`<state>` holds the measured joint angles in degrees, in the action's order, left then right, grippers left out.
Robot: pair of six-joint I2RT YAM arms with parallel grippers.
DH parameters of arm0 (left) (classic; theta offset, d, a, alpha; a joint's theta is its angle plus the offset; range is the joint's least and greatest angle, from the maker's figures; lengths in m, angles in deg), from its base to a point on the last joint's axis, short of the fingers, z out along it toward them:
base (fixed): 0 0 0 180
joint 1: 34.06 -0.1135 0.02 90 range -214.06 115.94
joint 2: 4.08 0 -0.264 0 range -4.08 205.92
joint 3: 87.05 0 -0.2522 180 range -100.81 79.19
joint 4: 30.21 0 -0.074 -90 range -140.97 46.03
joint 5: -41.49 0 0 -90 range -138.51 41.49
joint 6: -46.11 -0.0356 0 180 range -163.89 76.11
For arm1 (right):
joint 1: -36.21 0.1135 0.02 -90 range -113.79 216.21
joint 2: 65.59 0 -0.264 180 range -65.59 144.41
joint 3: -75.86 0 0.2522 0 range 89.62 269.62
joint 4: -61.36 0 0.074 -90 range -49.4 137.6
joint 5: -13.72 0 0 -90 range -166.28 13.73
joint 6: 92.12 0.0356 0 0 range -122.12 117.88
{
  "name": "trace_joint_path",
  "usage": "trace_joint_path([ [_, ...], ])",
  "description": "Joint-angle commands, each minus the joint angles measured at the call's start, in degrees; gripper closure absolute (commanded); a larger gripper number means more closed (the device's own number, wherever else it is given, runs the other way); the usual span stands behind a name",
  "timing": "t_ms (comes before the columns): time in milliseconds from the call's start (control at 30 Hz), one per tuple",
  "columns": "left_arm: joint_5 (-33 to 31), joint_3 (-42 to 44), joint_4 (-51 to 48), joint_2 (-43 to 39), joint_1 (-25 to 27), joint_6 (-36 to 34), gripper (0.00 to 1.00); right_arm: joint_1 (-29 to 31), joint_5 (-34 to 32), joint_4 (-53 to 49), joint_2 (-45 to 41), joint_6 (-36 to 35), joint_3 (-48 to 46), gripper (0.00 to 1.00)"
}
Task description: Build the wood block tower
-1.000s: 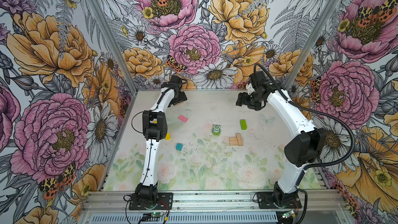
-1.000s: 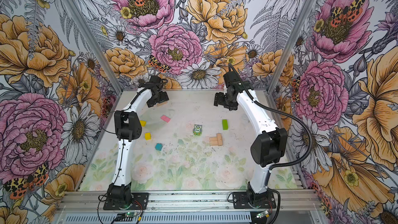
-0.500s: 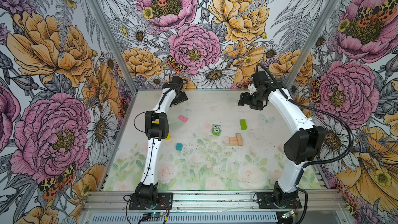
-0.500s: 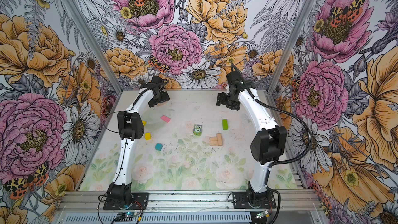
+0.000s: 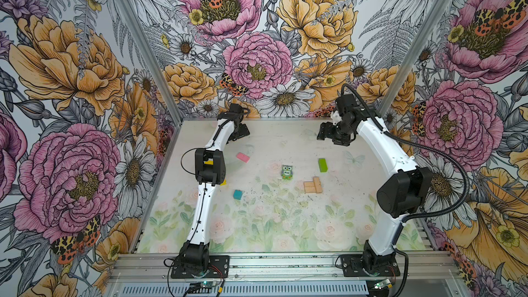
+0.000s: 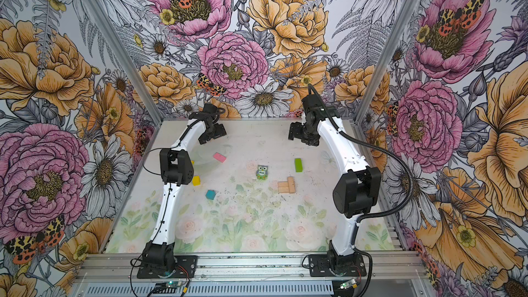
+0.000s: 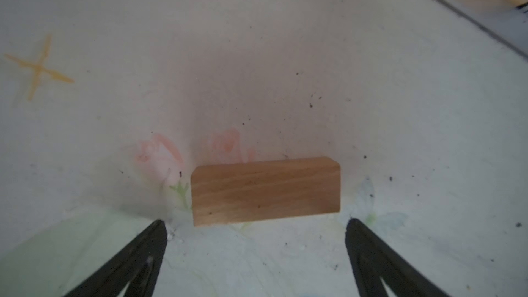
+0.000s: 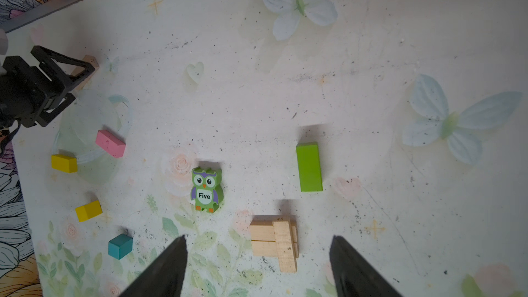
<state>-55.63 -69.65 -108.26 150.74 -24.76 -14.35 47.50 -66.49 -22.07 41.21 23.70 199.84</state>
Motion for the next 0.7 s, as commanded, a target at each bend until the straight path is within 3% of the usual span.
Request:
trace_joint_path([
  [0,0.32,-2.29,0.13,0.67,0.15,0.23,0.01,-0.33,-0.95,-0.19,-0.88,0.37,-0.06,0.19],
  [367,0.87,-4.71,0.18,2.65,0.1,0.74,0.02,-1.37,-1.34,-0.36,-2.2,0.28,-2.01,0.19],
  [667,0.62,-4.03,0.13,2.5,0.02,0.08,0.11,-1.98,-0.37,-0.44,-2.39,0.02,-2.81,0.19],
])
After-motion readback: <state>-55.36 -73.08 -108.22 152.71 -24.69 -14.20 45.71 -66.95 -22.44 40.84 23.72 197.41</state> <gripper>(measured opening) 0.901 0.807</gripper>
